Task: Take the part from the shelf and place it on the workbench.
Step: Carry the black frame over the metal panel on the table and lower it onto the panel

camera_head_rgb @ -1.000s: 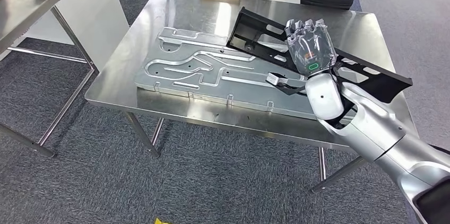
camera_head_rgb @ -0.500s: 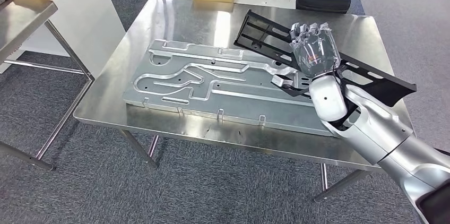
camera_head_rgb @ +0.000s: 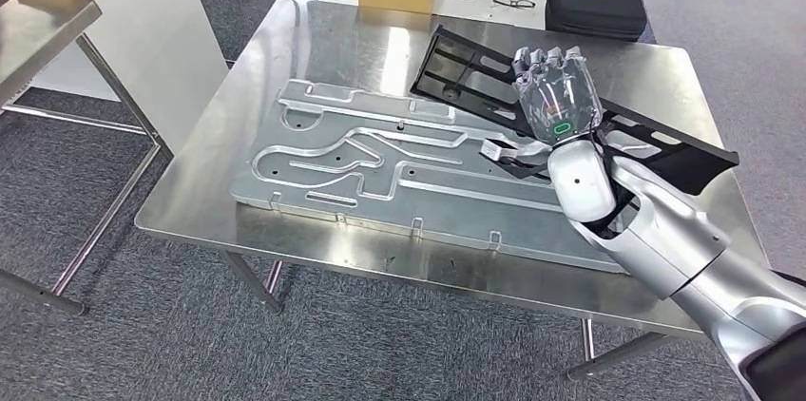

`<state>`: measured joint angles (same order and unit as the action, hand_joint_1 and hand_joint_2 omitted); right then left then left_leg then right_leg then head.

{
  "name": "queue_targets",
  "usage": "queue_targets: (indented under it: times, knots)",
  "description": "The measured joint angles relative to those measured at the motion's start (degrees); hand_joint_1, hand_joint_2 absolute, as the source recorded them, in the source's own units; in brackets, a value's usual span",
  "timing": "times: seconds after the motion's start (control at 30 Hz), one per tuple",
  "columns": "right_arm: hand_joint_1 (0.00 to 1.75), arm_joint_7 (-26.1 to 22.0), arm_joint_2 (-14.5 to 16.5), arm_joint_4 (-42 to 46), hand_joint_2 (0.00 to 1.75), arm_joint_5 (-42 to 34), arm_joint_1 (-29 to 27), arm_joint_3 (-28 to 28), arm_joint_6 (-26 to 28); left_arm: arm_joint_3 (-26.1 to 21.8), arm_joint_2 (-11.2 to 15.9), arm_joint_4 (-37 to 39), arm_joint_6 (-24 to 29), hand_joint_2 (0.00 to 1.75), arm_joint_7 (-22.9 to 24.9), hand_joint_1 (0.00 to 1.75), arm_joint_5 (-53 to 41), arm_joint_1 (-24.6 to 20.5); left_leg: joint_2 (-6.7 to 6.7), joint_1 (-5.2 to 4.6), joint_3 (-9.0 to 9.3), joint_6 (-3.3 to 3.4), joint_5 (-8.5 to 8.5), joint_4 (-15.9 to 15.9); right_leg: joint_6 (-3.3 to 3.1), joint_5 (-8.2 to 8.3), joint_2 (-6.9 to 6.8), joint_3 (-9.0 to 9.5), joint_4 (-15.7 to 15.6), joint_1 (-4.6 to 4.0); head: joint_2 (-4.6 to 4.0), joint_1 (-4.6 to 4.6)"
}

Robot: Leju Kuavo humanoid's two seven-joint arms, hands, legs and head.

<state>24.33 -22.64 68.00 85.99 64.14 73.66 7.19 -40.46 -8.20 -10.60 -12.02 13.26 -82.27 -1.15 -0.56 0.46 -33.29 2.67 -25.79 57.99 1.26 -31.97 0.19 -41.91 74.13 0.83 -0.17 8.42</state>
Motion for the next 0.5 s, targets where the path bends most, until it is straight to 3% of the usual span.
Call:
queue_targets:
  times: [0.07, 0.1, 0.13, 0.23, 0.3, 0.37, 0.43, 0.47, 0.5]
  knots:
    - [1.75, 0.01, -0.02, 0.00, 1.75, 0.00, -0.20, -0.04, 0.04, 0.00, -0.04, 0.00, -0.08, 1.75, -0.01, 0.00, 0.00, 0.07, -0.01, -0.23, 1.31, -0.07, -1.01, 0.03, -0.82, 5.39, -0.03, 1.86, -6.79, -0.33, 0.00, 0.00]
    - [1.75, 0.02, -0.02, -0.01, 1.75, 0.00, -0.21, -0.09, 0.09, 0.00, -0.15, 0.02, -0.16, 1.75, -0.02, 0.00, 0.00, 0.19, 0.02, -0.30, 1.94, -0.16, -1.43, -0.05, -1.36, 7.45, -0.13, 3.18, -10.45, -0.60, 0.00, 0.02]
    - [1.75, -0.01, -0.03, -0.01, 1.75, 0.00, -0.16, -0.14, 0.11, 0.00, -0.25, 0.04, -0.22, 1.75, -0.04, 0.00, 0.00, 0.20, 0.03, -0.31, 2.31, -0.34, -1.75, -0.23, -1.85, 8.46, -0.23, 4.27, -13.55, -0.93, 0.00, 0.00]
    - [1.75, -0.07, -0.05, 0.03, 1.75, 0.00, -0.13, -0.32, 0.10, -0.01, -0.45, 0.07, -0.28, 1.75, -0.12, 0.00, 0.00, 0.01, 0.14, -0.23, 2.88, -1.20, -1.75, -0.35, -2.95, 8.13, -0.24, 5.64, -16.53, -1.50, 0.01, -0.01]
    - [1.75, -0.10, -0.05, 0.09, 1.75, 0.00, -0.21, -0.50, 0.07, -0.01, -0.43, 0.07, -0.26, 1.75, -0.15, 0.00, 0.00, -0.06, 0.19, -0.30, 2.95, -1.63, -2.10, 1.21, -3.47, 8.17, -0.22, 7.05, -17.13, -1.09, 0.01, 0.02]
    - [1.75, -0.10, -0.06, 0.15, 1.75, 0.00, -0.19, -0.66, 0.05, -0.02, -0.36, 0.07, -0.24, 1.75, -0.18, 0.00, 0.00, -0.12, 0.20, -0.21, 0.55, -2.08, -4.27, 6.07, -3.73, 7.74, -0.29, 8.49, -17.44, -0.74, 0.00, 0.03]
    - [1.75, -0.12, -0.08, 0.16, 1.75, 0.00, -0.40, -0.73, 0.03, -0.03, -0.27, 0.05, -0.20, 1.75, -0.33, 0.00, 0.00, -0.29, 0.21, -0.09, -3.77, -2.59, -6.96, 12.95, -3.77, 6.88, -0.28, 9.35, -17.39, -0.71, 0.00, 0.04]
    - [1.75, -0.13, -0.09, 0.15, 1.75, 0.00, -0.59, -0.73, 0.02, -0.04, -0.20, 0.05, -0.17, 1.75, -0.39, 0.00, 0.00, -0.41, 0.21, -0.04, -5.49, -2.78, -7.53, 15.04, -3.69, 6.37, -0.26, 9.84, -17.33, -0.68, 0.00, 0.04]
    - [1.75, -0.14, -0.09, 0.16, 1.75, 0.00, -0.75, -0.72, 0.02, -0.04, -0.14, 0.04, -0.16, 1.75, -0.43, 0.00, 0.00, -0.52, 0.22, 0.01, -6.26, -2.91, -6.88, 15.05, -3.56, 5.83, -0.21, 10.43, -17.25, -0.63, 0.00, 0.04]
